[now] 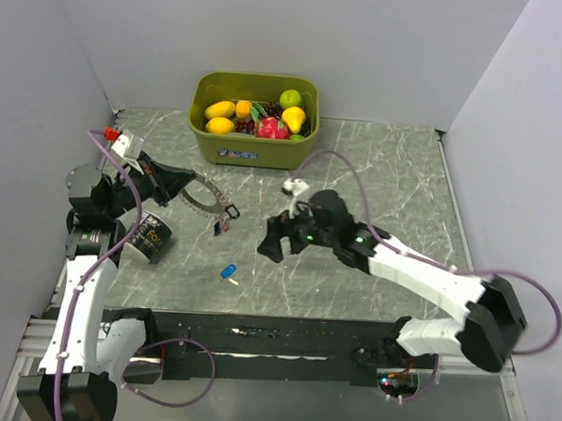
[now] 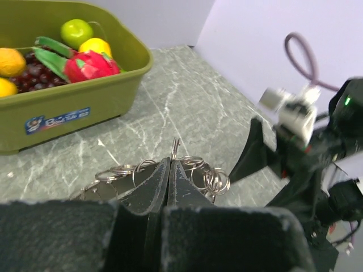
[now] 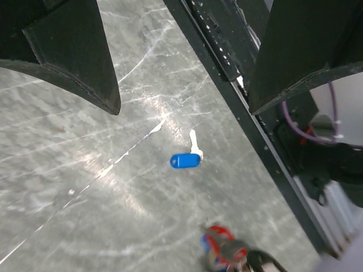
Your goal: Put the keys on the keyring
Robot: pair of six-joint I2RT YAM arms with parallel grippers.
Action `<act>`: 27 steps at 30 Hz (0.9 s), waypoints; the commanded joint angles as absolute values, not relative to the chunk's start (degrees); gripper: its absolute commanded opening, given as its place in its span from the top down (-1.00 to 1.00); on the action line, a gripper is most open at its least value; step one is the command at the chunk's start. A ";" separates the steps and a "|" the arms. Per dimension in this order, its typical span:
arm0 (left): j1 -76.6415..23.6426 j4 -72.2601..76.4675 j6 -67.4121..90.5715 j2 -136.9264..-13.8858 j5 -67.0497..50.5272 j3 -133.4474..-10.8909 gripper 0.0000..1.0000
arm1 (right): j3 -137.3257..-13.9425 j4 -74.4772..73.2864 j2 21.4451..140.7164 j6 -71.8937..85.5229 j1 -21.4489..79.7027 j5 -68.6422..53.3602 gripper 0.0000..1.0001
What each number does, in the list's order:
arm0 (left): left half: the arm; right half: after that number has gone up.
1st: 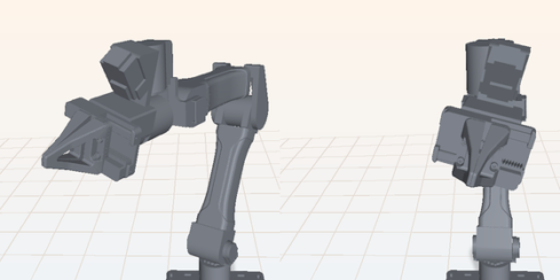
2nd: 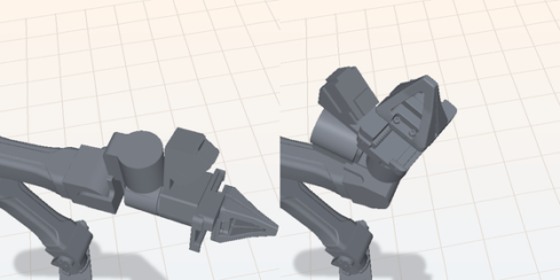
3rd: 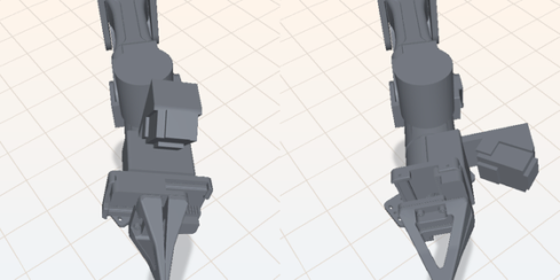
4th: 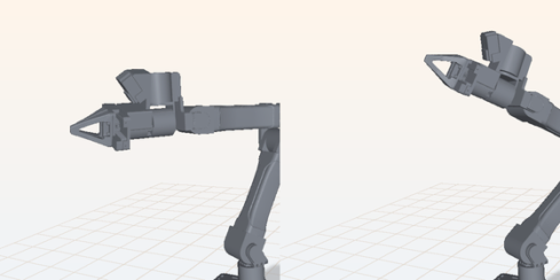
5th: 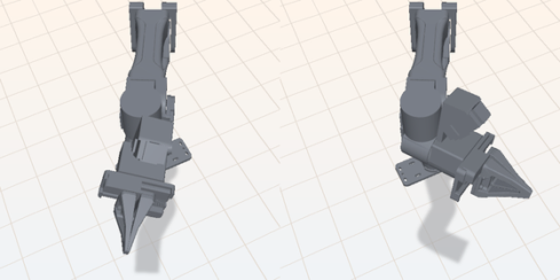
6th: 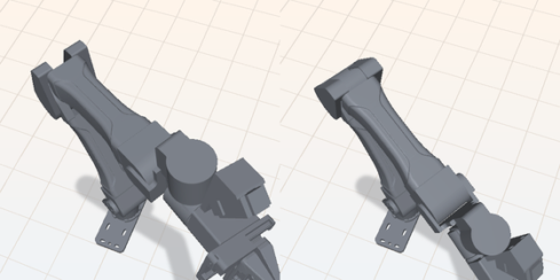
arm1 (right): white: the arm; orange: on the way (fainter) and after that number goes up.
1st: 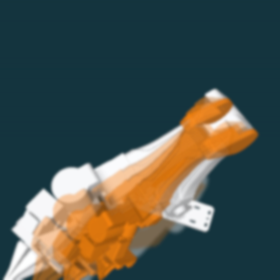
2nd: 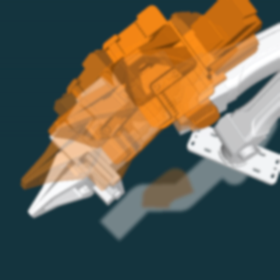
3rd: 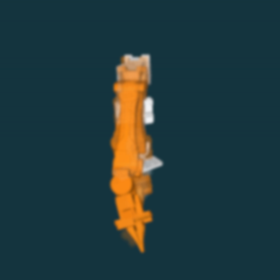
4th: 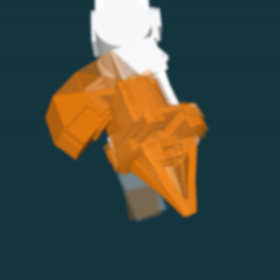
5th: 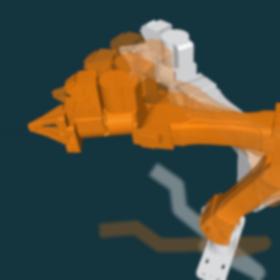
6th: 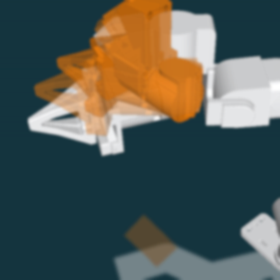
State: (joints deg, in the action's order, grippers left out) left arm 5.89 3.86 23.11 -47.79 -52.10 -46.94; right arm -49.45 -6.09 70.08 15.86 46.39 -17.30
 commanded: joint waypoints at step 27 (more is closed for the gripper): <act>5.98 -4.13 16.79 -43.24 -35.42 -57.30 0.98 | -89.20 -27.59 117.33 22.41 64.34 -2.90 -0.28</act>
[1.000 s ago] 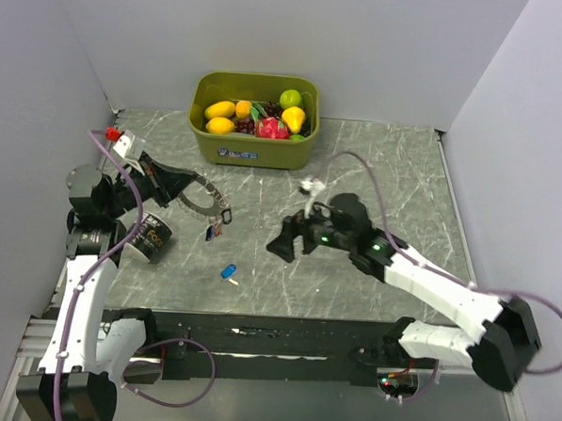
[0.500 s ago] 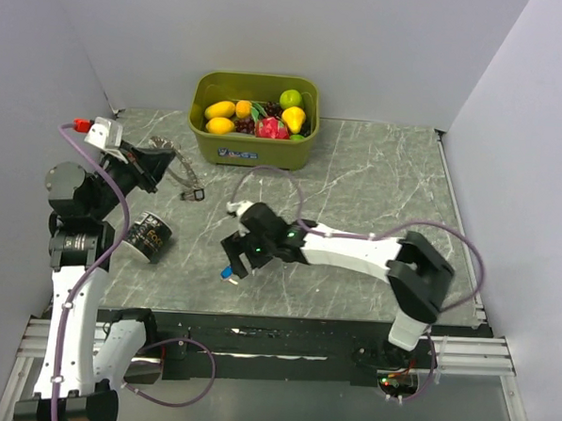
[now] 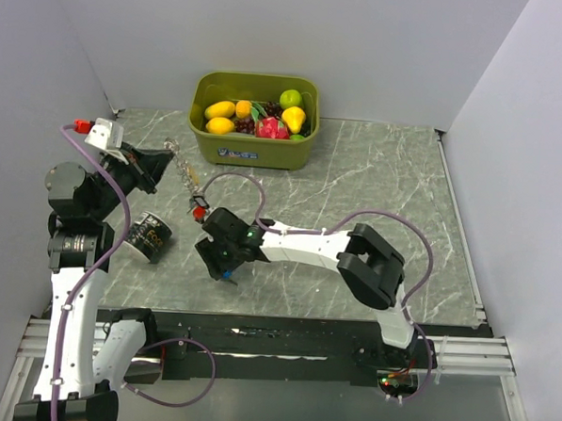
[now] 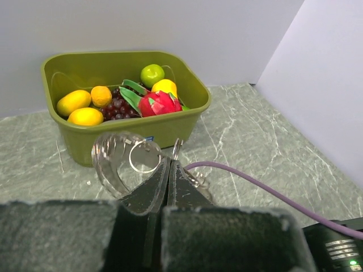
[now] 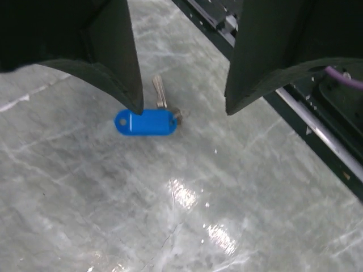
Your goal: Put the keys on the keyring
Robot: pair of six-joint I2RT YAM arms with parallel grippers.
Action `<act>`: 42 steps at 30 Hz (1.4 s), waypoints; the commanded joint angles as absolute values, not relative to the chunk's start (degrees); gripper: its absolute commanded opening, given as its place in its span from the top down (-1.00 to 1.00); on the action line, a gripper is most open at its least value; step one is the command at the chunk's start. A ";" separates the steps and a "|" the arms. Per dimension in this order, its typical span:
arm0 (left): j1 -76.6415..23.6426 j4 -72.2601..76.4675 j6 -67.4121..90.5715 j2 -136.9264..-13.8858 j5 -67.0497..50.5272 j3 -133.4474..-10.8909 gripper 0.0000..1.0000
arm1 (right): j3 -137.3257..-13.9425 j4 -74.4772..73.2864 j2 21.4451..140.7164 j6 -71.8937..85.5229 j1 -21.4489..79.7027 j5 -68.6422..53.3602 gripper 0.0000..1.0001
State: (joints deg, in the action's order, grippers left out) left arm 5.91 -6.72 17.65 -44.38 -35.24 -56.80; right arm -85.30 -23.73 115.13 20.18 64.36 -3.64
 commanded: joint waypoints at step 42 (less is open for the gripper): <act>5.36 -0.44 17.05 -42.27 -40.87 -51.59 0.98 | -61.71 -14.86 95.11 20.13 54.32 -11.95 1.00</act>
